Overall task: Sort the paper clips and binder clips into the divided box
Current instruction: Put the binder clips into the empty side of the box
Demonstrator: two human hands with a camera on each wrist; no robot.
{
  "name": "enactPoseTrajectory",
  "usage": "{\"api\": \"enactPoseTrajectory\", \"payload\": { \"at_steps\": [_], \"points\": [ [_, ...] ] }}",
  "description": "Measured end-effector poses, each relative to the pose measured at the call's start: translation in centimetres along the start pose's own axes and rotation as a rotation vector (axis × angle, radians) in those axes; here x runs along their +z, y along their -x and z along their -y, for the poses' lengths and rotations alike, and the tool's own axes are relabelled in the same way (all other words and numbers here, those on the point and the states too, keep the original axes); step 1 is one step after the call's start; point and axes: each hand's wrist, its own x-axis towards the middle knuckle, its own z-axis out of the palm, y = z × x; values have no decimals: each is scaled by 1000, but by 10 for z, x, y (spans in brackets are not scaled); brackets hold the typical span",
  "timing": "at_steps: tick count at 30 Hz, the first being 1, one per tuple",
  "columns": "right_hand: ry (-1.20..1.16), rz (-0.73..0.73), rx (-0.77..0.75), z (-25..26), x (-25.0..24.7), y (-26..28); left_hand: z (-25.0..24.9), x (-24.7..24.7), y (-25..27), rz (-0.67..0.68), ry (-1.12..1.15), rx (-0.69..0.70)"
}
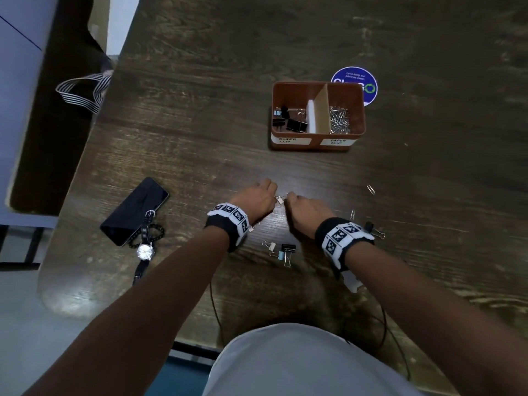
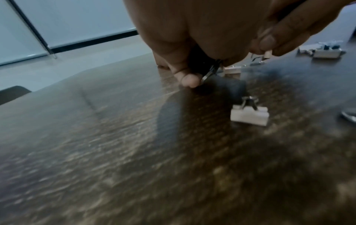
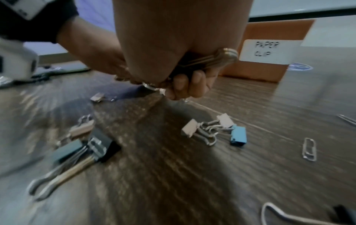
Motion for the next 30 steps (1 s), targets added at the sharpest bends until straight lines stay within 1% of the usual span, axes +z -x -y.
{"api": "enactPoseTrajectory", "payload": {
  "at_steps": [2, 4, 5, 8, 10, 11, 14, 16, 18, 20, 21, 24, 25, 26, 28, 29, 30],
  "points": [
    [-134, -29, 10, -11, -14, 0, 0, -13, -6, -37, 266, -99],
    [-279, -97, 11, -20, -33, 0, -1, -32, -15, -141, 467, -166],
    [-351, -159, 15, -25, -44, -2, -3, -45, -21, -203, 522, -168],
    [-537, -421, 42, -36, -84, -15, -3, -83, -47, -377, 595, -94],
    [-607, -547, 72, -42, -112, -28, 4, -105, -70, -451, 617, -119],
    [-642, -571, 109, -47, -124, -38, 7, -115, -81, -457, 603, -143],
    [-800, -535, 249, -51, -159, -62, 14, -138, -107, -388, 510, -207],
    [-749, -489, 331, -50, -177, -74, 18, -145, -120, -344, 466, -241],
    [-685, -455, 408, -50, -188, -84, 21, -147, -128, -288, 509, -289],
    [-767, -411, 419, -49, -197, -96, 23, -148, -130, -280, 552, -351],
    [-856, -396, 418, -47, -200, -101, 23, -149, -129, -300, 549, -374],
    [-1259, -346, 461, -49, -198, -115, 25, -152, -116, -405, 526, -418],
    [-1312, -325, 473, -51, -195, -114, 27, -149, -109, -426, 535, -430],
    [-1345, -304, 483, -53, -193, -114, 28, -145, -101, -435, 547, -452],
    [-1284, -292, 490, -56, -189, -105, 31, -136, -83, -425, 550, -492],
    [-1262, -318, 491, -59, -186, -96, 32, -128, -73, -402, 538, -504],
    [-1295, -340, 482, -64, -181, -91, 32, -120, -61, -355, 523, -513]
  ]
}}
